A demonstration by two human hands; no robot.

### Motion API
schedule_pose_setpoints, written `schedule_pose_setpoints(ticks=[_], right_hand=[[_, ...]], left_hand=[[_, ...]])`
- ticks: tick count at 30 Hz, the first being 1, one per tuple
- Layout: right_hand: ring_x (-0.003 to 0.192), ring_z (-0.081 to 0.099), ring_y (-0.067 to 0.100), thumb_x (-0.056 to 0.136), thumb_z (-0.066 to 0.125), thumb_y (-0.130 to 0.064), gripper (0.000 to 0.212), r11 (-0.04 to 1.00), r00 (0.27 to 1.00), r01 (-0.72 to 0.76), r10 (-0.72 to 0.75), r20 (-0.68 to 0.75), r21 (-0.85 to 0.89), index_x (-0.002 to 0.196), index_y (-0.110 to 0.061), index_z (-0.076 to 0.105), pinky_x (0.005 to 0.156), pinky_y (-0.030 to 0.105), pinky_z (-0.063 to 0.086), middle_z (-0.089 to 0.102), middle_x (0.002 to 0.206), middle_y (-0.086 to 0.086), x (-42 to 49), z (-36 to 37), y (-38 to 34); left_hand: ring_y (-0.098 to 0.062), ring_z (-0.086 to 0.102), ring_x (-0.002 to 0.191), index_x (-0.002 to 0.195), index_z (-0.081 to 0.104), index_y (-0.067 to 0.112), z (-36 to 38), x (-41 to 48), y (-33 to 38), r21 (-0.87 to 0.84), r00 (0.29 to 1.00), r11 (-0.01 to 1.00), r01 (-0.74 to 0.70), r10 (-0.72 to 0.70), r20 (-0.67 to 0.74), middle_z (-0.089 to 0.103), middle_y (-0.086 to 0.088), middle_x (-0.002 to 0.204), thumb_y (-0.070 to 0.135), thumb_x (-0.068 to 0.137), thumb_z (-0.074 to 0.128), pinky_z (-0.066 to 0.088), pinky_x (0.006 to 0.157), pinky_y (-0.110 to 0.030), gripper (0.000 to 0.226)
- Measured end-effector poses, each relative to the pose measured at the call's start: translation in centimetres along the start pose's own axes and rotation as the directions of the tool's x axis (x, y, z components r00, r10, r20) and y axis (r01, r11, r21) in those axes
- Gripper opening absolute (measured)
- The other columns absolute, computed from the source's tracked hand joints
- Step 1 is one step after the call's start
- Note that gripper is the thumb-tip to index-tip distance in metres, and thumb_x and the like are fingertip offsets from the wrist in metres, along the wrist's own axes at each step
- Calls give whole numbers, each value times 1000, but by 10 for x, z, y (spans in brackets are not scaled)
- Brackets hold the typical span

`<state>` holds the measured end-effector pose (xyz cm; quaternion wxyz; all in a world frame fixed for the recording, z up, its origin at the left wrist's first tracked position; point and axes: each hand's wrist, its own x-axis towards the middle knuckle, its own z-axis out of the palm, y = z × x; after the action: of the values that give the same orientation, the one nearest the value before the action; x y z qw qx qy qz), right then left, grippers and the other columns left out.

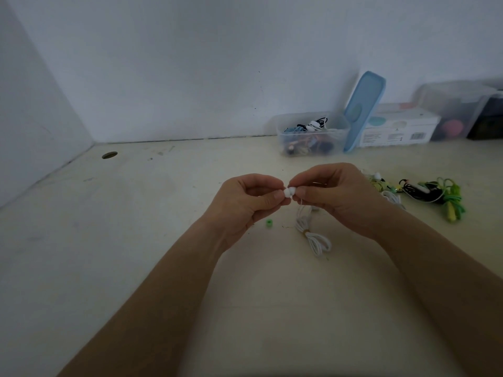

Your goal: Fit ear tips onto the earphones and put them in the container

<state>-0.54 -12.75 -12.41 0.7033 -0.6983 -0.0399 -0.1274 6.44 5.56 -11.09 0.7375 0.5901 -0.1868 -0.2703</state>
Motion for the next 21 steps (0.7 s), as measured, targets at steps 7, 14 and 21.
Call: schedule_pose_setpoints(ticks=[7,14,21], right_hand=[[81,67,26,67,78,-12,28,999,1000,16,-16,-4,-40,93,-2,75,81,33,55,72,88,22,0,-1,3],[83,70,28,75,77,-2,18,996,998,44,-47,-31,-77,93,-4,76,86,35,57,73,91,23,1,-1,4],[80,72,21,77,75,5,17,993,995,68,-74,-60,-95,93,-1,74,80,26,58,75,87,16,0,2,3]], left_hand=[[-22,74,78,86,71,5,0,0,-1,20,1000,1000,-4,4,-1,75,-14,83,-4,73,70,59,70,-23,15],[-23,74,81,86,71,5,0,0,-1,14,1000,1000,-13,13,-4,75,-15,85,4,63,74,58,70,-23,23],[-23,74,80,87,70,4,1,1,-3,26,999,999,-35,36,-30,75,-15,84,4,65,75,58,72,-23,23]])
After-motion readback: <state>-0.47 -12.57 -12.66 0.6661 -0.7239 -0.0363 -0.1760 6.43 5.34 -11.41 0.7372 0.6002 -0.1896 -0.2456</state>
